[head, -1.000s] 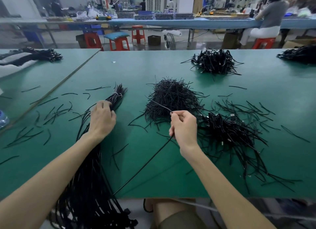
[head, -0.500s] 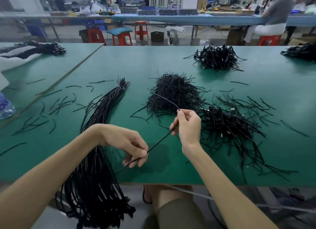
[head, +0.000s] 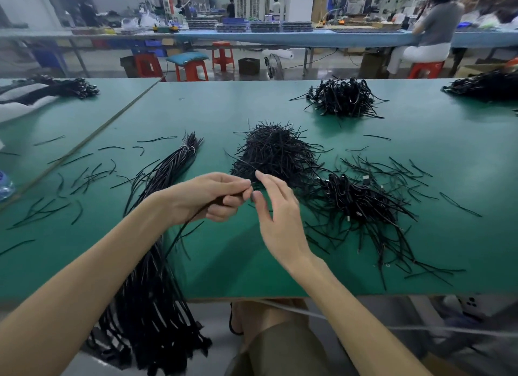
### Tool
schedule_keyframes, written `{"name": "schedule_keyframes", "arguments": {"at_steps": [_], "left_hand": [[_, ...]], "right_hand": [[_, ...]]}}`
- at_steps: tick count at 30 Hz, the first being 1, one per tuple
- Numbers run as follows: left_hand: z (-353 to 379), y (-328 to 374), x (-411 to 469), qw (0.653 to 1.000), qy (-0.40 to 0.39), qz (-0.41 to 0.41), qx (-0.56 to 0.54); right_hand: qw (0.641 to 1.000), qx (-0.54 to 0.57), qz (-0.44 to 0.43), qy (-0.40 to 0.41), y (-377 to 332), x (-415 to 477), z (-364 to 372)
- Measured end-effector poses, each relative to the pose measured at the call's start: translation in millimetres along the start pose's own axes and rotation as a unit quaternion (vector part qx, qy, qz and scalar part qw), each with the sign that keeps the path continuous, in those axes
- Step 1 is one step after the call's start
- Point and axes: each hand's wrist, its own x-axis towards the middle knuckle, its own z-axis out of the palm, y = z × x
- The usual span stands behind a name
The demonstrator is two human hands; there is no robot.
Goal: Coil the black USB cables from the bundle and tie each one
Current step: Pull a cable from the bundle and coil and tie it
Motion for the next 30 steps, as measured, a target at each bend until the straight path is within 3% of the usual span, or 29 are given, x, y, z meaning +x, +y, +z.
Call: {"name": "schedule_keyframes", "arguments": {"at_steps": [3,7,12,17,23,27,30], "left_hand": [[6,-5,8,0.998,0.007,-0.051,0.039],[2,-15,12,0.994,0.001,-0.091,0.055],[-23,-23,4,0.999,0.009,-0.052,-0.011],[-61,-23,-12,0.985,0.134,0.048,-0.103],[-66,-27,-11,0.899,0.185,0.182,-0.352],[-54,-32,-3,0.824,0.155,0.238,-0.490],[-47,-36,-2,0.789,0.132,0.255,-0.543]], "right_hand": [[0.996,0.024,-0.028,-0.077,1,-3,-7],[0.995,-0.034,-0.022,-0.096,15,-11,-11],[0.998,0.024,0.063,0.004,36,-12,-17],[0.981,0.072,0.166,0.073,55,-7,-37],[0.986,0.081,0.140,0.027,50,-12,-35],[0.990,0.090,0.105,-0.034,48,-21,-31],[0.988,0.097,0.104,-0.063,51,-24,-33]]}}
